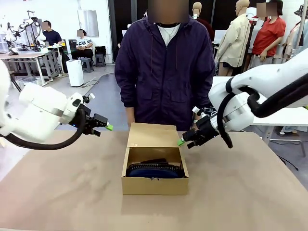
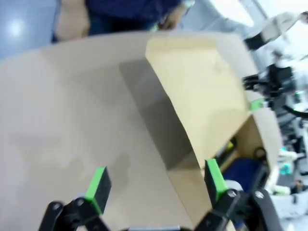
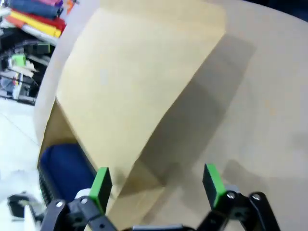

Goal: Pack the items into the box.
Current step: Close the Mailer Box.

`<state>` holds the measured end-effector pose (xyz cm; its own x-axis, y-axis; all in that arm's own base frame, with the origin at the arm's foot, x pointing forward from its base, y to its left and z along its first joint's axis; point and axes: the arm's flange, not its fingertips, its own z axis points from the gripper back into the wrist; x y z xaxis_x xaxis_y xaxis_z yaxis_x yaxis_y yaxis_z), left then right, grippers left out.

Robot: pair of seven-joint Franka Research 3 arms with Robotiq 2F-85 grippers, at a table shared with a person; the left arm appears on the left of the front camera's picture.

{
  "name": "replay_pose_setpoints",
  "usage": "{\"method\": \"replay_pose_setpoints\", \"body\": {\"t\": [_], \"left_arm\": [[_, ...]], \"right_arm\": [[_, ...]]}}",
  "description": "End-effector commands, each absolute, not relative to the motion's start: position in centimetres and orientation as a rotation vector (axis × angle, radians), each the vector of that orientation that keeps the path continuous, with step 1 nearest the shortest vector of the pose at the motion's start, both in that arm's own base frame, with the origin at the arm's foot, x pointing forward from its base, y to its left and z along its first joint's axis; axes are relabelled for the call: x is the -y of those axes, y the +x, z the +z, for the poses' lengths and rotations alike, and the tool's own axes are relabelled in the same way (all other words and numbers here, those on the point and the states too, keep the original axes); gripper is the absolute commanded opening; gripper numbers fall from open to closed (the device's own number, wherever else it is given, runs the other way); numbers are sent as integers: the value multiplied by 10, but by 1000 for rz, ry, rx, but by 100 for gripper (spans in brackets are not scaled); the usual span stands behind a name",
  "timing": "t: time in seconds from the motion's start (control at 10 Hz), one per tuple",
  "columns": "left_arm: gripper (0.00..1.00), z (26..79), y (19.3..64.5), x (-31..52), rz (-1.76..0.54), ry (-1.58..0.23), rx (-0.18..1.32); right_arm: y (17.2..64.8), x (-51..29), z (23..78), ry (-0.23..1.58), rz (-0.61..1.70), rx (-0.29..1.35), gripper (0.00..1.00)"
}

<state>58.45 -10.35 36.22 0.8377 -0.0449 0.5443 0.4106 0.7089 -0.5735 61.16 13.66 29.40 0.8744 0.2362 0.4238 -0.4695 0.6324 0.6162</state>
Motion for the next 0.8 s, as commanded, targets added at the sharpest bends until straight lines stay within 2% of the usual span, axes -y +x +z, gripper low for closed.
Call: {"method": "replay_pose_setpoints", "body": {"t": [0.0,0.2,0.3,0.5,0.7], "left_arm": [[100,325,604,106,-276,-919,629],[100,296,615,128,-264,-1053,743],[100,284,620,142,-246,-1141,746],[100,268,627,156,-229,-1269,618],[100,266,630,163,-236,-1287,613]], "right_arm": [[639,-146,287,903,294,323,100],[645,-151,271,1021,239,304,100],[647,-149,266,1086,218,304,100],[648,-152,258,1202,217,295,100],[647,-151,259,1305,227,310,100]]}}
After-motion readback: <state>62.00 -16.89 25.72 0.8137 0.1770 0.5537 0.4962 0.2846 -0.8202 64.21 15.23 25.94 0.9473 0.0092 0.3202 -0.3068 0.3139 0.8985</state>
